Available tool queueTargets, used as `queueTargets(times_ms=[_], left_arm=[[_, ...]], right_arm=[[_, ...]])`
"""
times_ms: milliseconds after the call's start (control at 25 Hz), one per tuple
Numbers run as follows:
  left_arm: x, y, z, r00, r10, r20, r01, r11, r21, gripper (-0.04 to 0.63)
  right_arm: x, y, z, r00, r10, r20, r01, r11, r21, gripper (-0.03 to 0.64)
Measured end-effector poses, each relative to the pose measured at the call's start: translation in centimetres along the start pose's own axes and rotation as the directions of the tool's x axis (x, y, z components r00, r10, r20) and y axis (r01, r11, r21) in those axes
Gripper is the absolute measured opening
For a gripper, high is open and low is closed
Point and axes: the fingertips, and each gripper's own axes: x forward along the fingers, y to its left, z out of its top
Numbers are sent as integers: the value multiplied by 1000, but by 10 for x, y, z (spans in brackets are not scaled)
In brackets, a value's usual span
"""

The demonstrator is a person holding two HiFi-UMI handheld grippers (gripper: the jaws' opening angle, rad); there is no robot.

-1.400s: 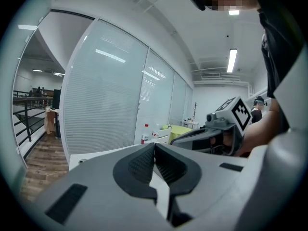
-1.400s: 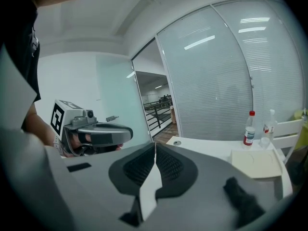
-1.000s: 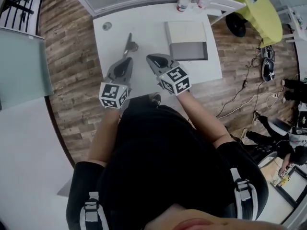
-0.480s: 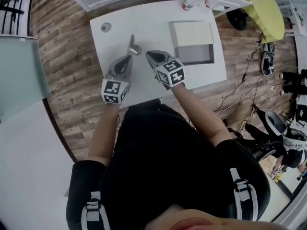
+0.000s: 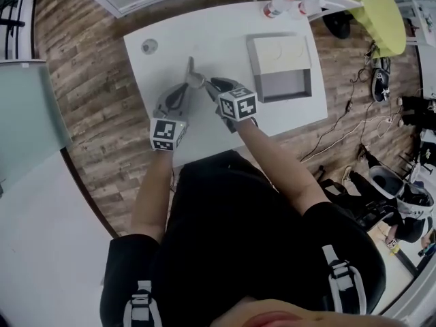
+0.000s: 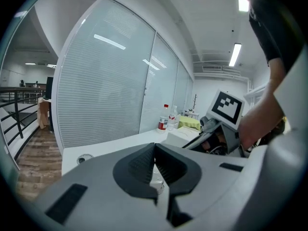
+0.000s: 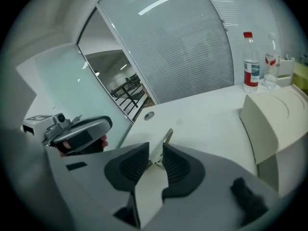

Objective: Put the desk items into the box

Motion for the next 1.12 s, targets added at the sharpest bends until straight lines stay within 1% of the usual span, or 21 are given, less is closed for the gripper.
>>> queueTargets(times_ms=[40,80,200,280,440,600,760,840,920,1040,1120], left_arm=[[4,2,-3,1000,0,-3,0,1000,1,12],[8,3,-4,1000,-1,-1,1,1000,0,12],[19,8,-8,1000,-4,6,4,1000,10,12],[26,13,-15,1000,-7,-1,7,1000,14,12],[32,20,-27,1000,-12,-21,12,1000,-2,12],[30,25,-32,999,-13,-32,13,1000,-10,12],[26,33,-36,999,-1,-33,0,1000,-27,12],[25,33,-39,1000,-5,-31,4,1000,-28,12],[25,32,-43,999,-11,-39,10,1000,-28,12],[24,34,-38,999,-13,-41,12,999,-31,12],[24,34,-34,999,-18,-40,17,999,-35,12]], right_arm=[[5,-3,-2,1000,-3,-5,3,1000,22,97],[9,-5,-4,1000,-5,-11,6,999,47,101],[21,-11,-9,999,-17,-30,21,993,120,103],[31,-16,-14,999,-20,-43,26,988,151,103],[48,-22,-24,998,7,-56,6,972,234,112],[61,-25,-30,998,19,-67,0,964,267,121],[72,-22,-29,997,52,-56,-32,947,321,121],[76,-20,-28,996,69,-54,-46,935,351,107],[79,-19,-28,995,79,-57,-53,930,365,76],[83,-15,-24,994,94,-53,-67,922,381,58],[84,-12,-20,993,114,-41,-88,908,409,44]])
